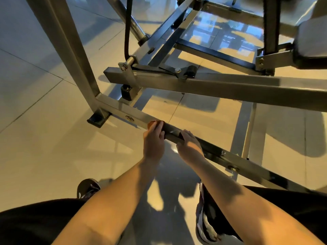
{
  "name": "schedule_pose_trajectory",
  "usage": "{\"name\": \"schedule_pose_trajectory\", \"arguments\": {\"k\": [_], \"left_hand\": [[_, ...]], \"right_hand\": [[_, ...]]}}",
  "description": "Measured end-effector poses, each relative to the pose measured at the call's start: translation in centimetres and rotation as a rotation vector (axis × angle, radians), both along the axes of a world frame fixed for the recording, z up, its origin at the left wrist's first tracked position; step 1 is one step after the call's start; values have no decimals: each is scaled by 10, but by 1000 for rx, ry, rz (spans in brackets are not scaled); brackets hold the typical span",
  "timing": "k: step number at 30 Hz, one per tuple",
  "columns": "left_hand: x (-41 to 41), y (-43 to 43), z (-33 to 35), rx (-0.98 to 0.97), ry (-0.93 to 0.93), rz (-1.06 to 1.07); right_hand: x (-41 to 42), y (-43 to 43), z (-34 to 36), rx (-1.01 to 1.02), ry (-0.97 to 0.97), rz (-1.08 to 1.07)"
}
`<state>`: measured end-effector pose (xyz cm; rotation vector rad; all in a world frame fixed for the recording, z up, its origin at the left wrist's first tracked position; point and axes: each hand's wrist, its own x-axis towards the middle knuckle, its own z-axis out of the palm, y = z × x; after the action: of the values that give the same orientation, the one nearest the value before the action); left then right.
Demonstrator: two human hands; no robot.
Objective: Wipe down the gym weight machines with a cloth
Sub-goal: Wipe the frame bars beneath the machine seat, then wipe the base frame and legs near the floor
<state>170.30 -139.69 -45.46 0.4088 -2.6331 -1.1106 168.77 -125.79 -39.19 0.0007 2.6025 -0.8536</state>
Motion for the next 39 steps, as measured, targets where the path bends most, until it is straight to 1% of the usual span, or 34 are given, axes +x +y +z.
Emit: {"name": "schedule_pose_trajectory", "arguments": {"k": [3, 7, 11, 13, 15, 18, 23, 27, 29, 31, 34, 37, 39], "left_hand": [[8, 19, 1, -48, 21, -131], [3, 11, 11, -61, 3, -203], [-3, -6, 10, -69, 84, -168], [-1, 5, 16, -66, 64, -140], [3, 19, 19, -33, 15, -172], [6, 29, 20, -7, -2, -229], [4, 25, 19, -60, 17, -278], [4, 26, 21, 17, 69, -174], [5, 29, 17, 53, 56, -127], [8, 37, 8, 42, 28, -152], [13, 48, -2, 36, -22, -225], [12, 44, 2, 2, 24, -275], [9, 36, 10, -14, 46, -253]], "right_hand": [[2, 4, 1, 43, 11, -19], [9, 4, -1, 45, -10, 23], [13, 2, -1, 11, -19, 38], [12, 3, -4, -1, 2, 18], [12, 3, -6, -8, 26, 26], [11, 7, -9, -42, 86, 15], [19, 13, -10, 48, 46, 51], [14, 2, -4, 11, 133, 66], [12, 1, -4, 4, 160, 79], [13, 6, -6, -56, 135, 4], [12, 17, -9, -146, 152, -88], [11, 18, -11, -158, 163, -95], [12, 14, -13, -112, 166, -76]]}}
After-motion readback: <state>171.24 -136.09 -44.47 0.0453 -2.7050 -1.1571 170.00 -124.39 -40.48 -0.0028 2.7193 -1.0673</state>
